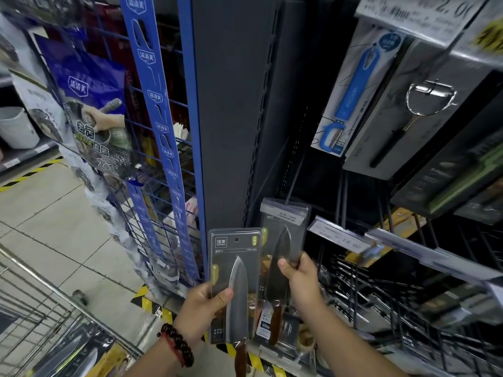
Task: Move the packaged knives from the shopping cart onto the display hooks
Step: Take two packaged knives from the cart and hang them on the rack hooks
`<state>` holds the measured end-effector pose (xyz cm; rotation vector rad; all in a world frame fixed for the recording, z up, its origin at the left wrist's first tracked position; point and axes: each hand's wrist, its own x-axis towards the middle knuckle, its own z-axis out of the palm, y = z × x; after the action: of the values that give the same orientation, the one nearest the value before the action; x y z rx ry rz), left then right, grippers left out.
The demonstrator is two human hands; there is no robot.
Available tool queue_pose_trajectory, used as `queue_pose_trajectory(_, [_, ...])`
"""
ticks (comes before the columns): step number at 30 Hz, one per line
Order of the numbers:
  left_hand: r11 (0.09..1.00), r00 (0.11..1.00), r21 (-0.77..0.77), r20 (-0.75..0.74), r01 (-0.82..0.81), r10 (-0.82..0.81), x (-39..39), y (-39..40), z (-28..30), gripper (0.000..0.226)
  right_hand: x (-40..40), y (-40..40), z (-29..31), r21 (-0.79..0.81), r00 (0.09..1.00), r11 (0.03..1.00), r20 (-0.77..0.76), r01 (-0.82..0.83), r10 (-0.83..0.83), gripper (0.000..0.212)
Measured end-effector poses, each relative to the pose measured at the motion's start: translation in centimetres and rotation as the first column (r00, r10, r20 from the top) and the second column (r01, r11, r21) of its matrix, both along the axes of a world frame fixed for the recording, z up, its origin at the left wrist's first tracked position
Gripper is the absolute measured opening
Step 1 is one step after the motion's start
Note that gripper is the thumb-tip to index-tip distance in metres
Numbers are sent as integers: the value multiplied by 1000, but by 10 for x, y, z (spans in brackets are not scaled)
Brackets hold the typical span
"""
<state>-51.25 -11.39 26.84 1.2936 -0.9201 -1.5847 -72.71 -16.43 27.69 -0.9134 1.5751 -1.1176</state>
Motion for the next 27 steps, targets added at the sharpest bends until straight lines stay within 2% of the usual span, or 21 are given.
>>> queue_pose_trajectory(2, [1000, 1000, -1, 2, 2, -2, 1, -1, 0, 52, 0, 0, -1, 7, 1000, 1000, -8, 7, -7, 11])
queue_pose_trajectory(7, [1000, 1000, -2, 5, 4, -4, 3, -3, -3, 40, 5, -3, 1, -29, 998, 998, 27, 49, -48, 12])
queue_pose_trajectory(11, [1000, 1000, 2, -4, 8, -8, 2, -3, 0, 50, 11, 1, 3, -75, 997, 995, 58, 63, -59, 9])
queue_pose_trajectory(16, [999, 1000, 39, -6, 6, -6, 1, -1, -3, 30, 11, 10, 6, -93, 996, 993, 48, 74, -69, 7])
queue_pose_trajectory(20, [998, 1000, 64, -22, -2, 4, 2, -1, -7, 33, 12, 15, 10, -81, 998, 994, 16, 69, -68, 9])
queue_pose_trajectory(24, [999, 1000, 50, -19, 13, -12, 1, 0, -10, 43, 15, 9, 8, -69, 997, 996, -47, 62, -65, 21])
queue_pose_trajectory(26, [999, 1000, 45, -16, 7, -6, 1, 0, -10, 42, 12, 1, 4, -42, 998, 998, -50, 44, -46, 13])
queue_pose_trajectory(27, [999, 1000, 53, -11, -3, 4, 2, 0, -10, 34, 11, -6, 2, -28, 999, 999, -28, 35, -36, 8])
